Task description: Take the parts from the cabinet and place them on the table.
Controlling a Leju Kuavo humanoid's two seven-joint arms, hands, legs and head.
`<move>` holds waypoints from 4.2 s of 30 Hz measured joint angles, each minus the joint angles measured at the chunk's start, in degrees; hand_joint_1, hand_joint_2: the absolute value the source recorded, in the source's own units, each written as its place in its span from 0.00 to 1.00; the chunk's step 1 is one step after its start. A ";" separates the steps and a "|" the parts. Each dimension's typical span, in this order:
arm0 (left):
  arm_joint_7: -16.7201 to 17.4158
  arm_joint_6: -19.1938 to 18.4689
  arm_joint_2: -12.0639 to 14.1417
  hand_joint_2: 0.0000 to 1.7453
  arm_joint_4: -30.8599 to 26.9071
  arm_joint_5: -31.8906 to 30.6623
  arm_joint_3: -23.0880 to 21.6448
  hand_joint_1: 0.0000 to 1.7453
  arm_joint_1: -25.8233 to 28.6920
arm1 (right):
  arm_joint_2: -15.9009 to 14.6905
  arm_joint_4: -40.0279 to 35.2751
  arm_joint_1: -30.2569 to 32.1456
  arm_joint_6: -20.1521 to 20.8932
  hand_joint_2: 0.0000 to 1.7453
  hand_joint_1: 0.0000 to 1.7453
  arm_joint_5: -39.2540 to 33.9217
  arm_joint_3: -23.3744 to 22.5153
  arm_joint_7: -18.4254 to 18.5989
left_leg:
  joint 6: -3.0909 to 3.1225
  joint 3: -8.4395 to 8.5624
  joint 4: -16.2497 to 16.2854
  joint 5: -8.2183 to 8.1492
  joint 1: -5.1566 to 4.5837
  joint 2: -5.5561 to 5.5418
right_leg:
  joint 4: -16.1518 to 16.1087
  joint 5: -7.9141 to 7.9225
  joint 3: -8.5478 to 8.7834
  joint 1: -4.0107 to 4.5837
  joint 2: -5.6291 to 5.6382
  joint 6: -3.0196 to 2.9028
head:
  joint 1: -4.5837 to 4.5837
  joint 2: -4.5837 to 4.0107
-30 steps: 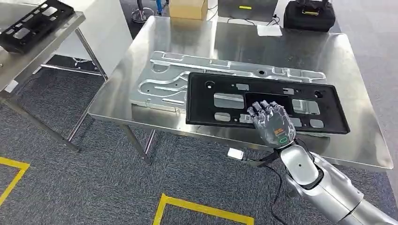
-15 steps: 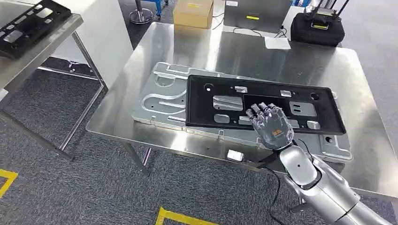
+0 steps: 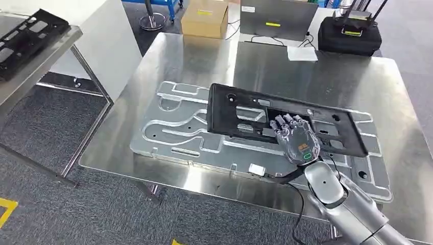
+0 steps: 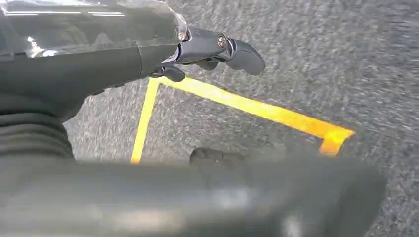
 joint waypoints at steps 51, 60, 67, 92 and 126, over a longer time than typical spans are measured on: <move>-1.53 -2.21 -0.04 0.00 0.02 1.88 -0.02 0.00 0.06 | 24.28 3.54 17.66 2.64 0.00 0.00 -11.22 -20.55 -15.26 | 2.45 5.68 -16.68 10.30 0.01 0.61 | 2.03 -1.06 1.36 -0.12 -0.18 2.65 | 0.44 0.00; -2.51 -3.82 0.07 0.00 0.02 3.76 0.66 0.00 0.41 | 29.77 -7.46 23.29 -4.55 0.00 0.00 -26.63 -17.00 -25.47 | -0.19 1.04 -4.72 1.80 0.20 0.48 | -0.23 -0.21 0.91 -0.31 -0.51 0.09 | -0.02 0.00; -2.73 -3.59 0.04 0.00 0.02 4.83 1.84 0.00 0.50 | 31.10 -21.06 28.08 -10.53 0.00 0.00 -34.46 -11.44 -29.74 | -0.03 10.16 -16.88 5.13 0.55 0.36 | 0.98 1.07 -1.23 -0.22 -0.46 1.16 | -0.04 0.00; -3.30 -2.10 -1.57 0.00 0.02 8.57 5.73 0.00 1.43 | 27.32 -38.71 45.44 -4.98 0.00 0.00 -74.37 -9.70 -45.22 | -0.73 -2.12 -0.41 0.65 0.49 0.83 | -2.20 -1.35 4.20 0.06 -0.94 0.11 | 0.20 0.00; -3.65 -2.05 -3.15 0.00 0.00 7.82 6.62 0.00 1.51 | 45.72 -10.23 49.57 13.54 0.00 0.00 -58.44 -51.94 -45.66 | -1.40 1.67 -2.13 9.24 1.41 0.45 | -1.34 -0.83 2.18 -0.02 -3.26 0.94 | -0.02 0.00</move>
